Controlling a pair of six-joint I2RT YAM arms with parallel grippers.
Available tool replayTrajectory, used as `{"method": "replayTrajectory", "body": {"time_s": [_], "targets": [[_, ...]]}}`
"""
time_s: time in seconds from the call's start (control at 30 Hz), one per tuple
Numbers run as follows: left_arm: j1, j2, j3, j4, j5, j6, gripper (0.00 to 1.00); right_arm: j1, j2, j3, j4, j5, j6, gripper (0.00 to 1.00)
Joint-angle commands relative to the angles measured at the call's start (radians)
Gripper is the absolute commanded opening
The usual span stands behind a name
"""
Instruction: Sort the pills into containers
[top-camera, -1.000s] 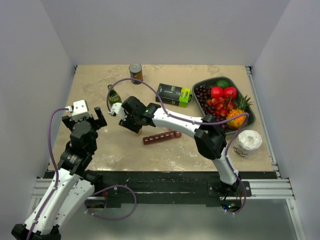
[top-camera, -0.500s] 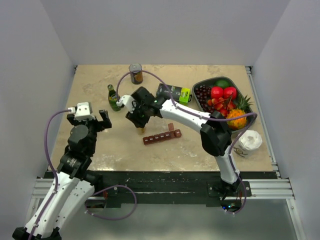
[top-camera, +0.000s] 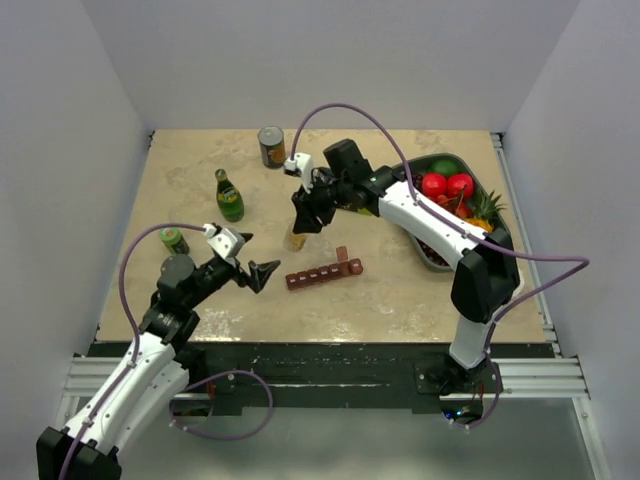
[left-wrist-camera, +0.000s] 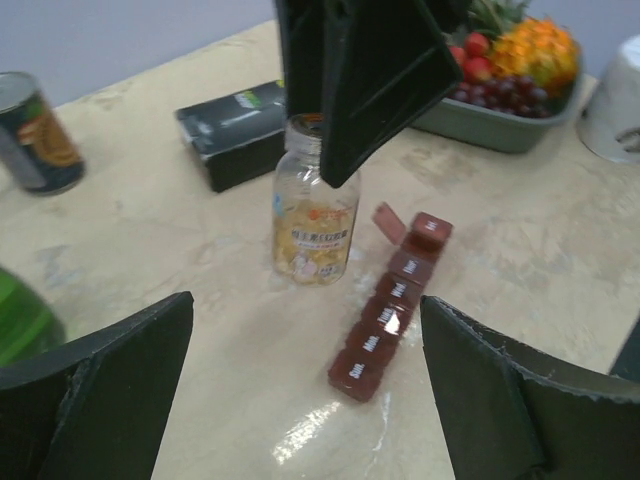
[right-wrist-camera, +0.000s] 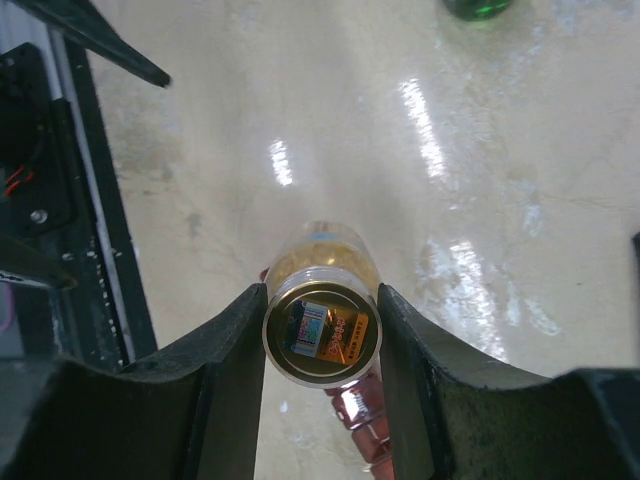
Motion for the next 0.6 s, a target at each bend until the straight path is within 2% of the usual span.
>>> {"method": "replayTrajectory", "body": {"time_s": [0.0, 0.23, 0.43, 0.57], "targets": [[-0.005, 0.068, -0.001, 0.201, 0.264, 0.063, 1.0, -0.001, -0.066, -0.099, 0.062, -0.21, 0.013, 0.0], [-0.059, 0.227, 0.081, 0.172, 0.3, 0.104, 1.0, -0.007, -0.097, -0.136, 0.104, -0.297, 0.042, 0.0], [-0.122, 0.27, 0.106, 0.145, 0.191, 0.159, 0.99, -0.004, -0.102, -0.159, 0.141, -0.357, 0.076, 0.0], [-0.18, 0.306, 0.123, 0.147, 0.11, 0.184, 0.94, -0.004, -0.105, -0.168, 0.154, -0.364, 0.09, 0.0]]}}
